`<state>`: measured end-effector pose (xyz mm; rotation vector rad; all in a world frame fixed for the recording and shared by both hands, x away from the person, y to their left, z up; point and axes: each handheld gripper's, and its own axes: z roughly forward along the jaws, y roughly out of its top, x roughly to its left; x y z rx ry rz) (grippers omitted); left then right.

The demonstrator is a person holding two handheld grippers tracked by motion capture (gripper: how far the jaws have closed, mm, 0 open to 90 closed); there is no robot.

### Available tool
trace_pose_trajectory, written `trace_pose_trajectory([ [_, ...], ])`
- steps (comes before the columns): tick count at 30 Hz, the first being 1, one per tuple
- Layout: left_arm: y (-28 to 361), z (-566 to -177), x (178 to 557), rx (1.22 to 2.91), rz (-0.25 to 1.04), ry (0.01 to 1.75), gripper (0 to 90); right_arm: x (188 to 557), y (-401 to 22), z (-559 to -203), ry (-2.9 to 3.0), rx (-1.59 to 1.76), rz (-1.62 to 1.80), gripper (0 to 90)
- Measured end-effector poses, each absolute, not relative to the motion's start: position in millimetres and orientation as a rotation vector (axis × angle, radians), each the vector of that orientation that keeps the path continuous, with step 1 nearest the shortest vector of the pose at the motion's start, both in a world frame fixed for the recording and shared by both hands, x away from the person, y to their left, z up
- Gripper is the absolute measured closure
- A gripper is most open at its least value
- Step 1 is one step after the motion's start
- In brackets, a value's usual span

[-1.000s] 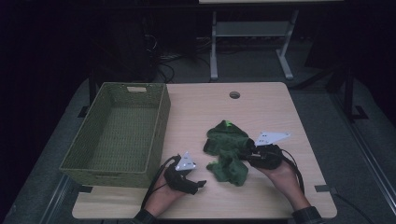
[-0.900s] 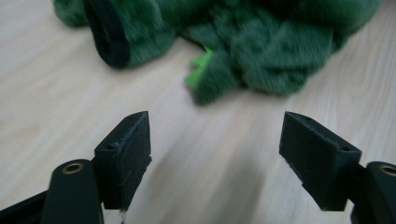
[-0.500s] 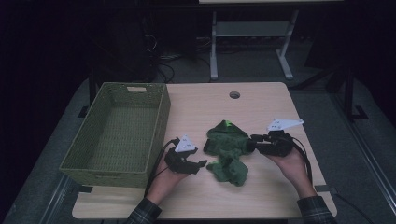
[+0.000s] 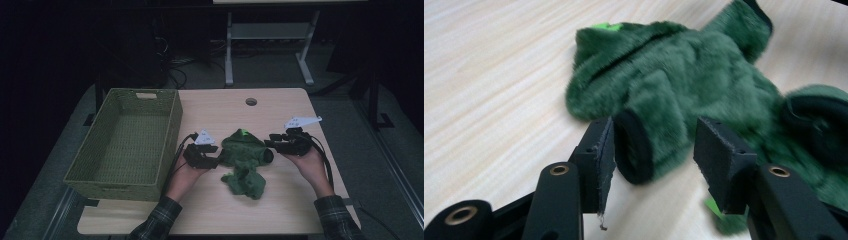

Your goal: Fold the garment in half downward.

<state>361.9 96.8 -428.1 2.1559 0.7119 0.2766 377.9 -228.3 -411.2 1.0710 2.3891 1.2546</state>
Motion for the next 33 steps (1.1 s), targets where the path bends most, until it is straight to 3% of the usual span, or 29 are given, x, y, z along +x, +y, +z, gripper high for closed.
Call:
trace_pose_trajectory([
  [21, 84, -440, 425, 2.160, 0.295, 0.790, 52.0, 411, -219, -440, 2.437, 1.164, 1.176, 61.3],
  [33, 75, -460, 436, 2.217, 0.258, 0.800, 50.5, 425, -213, -465, 2.466, 1.172, 1.152, 61.3],
])
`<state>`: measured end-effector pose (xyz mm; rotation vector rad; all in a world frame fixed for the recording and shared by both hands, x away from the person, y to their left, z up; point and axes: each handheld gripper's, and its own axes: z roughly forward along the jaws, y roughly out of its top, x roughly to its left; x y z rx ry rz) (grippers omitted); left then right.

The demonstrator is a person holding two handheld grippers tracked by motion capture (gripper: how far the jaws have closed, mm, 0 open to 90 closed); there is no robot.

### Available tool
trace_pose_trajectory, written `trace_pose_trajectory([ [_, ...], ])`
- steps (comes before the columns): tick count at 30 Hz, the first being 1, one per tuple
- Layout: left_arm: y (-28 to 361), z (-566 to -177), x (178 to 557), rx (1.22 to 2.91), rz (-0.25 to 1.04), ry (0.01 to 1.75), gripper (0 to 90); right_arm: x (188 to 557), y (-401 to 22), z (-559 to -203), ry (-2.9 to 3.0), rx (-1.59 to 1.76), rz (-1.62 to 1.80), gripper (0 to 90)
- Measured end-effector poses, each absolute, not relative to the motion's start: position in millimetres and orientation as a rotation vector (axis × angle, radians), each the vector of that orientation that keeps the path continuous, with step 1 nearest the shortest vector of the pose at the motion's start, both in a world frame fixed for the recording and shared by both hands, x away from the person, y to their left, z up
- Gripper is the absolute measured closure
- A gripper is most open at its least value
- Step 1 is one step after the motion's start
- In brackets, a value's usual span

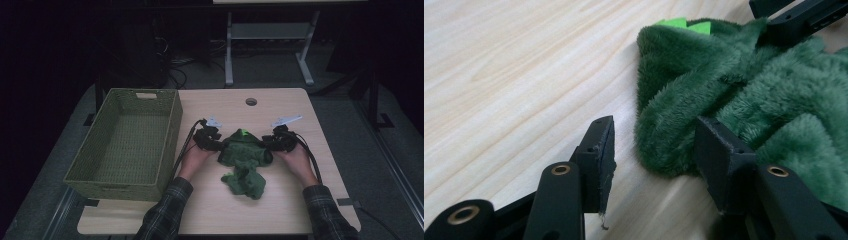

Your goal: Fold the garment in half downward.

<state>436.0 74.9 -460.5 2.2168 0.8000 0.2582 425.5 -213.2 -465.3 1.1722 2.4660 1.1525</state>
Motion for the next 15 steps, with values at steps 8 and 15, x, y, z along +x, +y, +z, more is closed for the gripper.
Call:
trace_pose_trajectory([
  [8, 68, -462, 442, 2.243, 0.293, 0.776, 55.4, 428, -206, -472, 2.474, 1.166, 1.097, 64.7],
  [15, 63, -465, 447, 2.259, 0.275, 0.779, 66.8, 429, -205, -473, 2.470, 1.161, 1.101, 77.5],
])
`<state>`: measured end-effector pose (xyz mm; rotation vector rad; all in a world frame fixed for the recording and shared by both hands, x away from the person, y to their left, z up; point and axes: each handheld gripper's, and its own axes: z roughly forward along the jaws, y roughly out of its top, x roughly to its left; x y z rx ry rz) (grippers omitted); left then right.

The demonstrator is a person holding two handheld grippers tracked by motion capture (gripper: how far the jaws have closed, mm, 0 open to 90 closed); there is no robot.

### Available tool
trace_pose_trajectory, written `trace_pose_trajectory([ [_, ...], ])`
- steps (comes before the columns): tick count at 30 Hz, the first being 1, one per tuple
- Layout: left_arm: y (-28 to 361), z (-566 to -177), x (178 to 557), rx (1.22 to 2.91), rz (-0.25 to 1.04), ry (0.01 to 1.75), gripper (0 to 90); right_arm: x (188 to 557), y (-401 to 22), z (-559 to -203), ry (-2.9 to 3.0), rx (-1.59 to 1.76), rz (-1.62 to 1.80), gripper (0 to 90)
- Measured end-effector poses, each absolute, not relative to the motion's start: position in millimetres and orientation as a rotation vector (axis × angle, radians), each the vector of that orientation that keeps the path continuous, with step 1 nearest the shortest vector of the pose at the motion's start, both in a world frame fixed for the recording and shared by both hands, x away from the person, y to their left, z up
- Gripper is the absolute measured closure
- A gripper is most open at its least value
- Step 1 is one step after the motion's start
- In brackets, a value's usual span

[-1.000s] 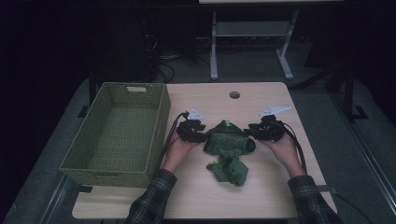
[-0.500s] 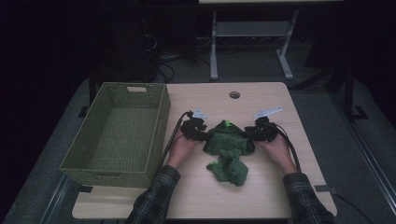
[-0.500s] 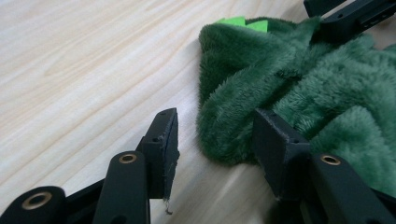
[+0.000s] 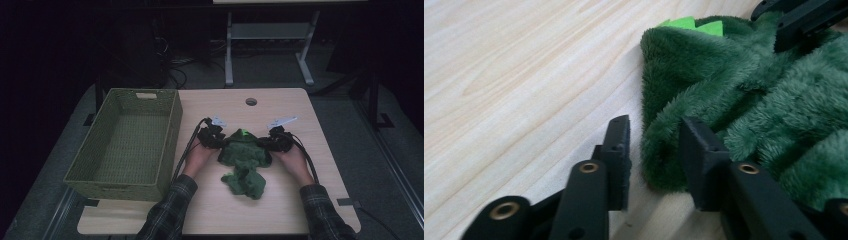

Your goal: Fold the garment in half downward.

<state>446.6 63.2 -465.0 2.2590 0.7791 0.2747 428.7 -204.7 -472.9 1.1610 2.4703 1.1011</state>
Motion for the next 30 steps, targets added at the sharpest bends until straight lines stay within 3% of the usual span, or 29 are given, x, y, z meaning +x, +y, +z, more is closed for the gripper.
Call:
trace_pose_trajectory([
  [7, 60, -469, 449, 2.269, 0.283, 0.763, 68.0, 429, -206, -472, 2.456, 1.171, 1.122, 85.9],
  [13, 60, -465, 448, 2.266, 0.282, 0.764, 85.4, 429, -205, -471, 2.456, 1.163, 1.130, 86.7],
  [30, 69, -431, 443, 2.112, 0.288, 0.726, 86.1, 428, -208, -440, 2.407, 1.138, 1.243, 86.7],
])
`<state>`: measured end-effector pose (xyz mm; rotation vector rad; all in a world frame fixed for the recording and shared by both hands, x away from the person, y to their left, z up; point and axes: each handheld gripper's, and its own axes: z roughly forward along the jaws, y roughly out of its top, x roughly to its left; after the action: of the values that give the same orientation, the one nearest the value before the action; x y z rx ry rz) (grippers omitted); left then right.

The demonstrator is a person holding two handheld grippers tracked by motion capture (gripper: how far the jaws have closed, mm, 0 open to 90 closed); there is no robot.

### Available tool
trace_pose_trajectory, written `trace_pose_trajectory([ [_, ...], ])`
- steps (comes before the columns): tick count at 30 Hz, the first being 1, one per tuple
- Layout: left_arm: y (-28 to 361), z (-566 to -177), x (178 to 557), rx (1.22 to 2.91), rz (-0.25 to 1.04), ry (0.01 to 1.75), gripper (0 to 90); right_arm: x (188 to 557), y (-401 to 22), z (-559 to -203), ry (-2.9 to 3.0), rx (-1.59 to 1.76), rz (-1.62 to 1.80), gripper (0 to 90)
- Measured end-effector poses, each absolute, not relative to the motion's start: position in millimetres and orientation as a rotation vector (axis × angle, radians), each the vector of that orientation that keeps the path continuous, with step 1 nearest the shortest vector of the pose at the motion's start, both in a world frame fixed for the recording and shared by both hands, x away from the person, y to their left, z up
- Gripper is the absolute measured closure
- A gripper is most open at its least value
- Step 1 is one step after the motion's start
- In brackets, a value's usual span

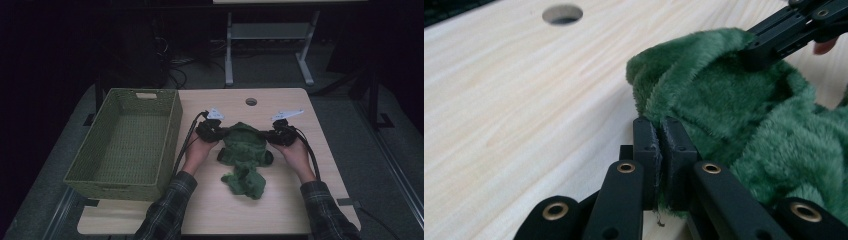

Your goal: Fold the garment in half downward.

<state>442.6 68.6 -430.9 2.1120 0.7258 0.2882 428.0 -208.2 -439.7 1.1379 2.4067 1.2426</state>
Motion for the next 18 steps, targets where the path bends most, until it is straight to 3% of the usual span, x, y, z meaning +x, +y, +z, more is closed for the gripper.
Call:
trace_pose_trajectory([
  [18, 70, -411, 418, 2.066, 0.309, 0.623, 86.0, 404, -213, -416, 2.413, 1.043, 1.315, 86.7],
])
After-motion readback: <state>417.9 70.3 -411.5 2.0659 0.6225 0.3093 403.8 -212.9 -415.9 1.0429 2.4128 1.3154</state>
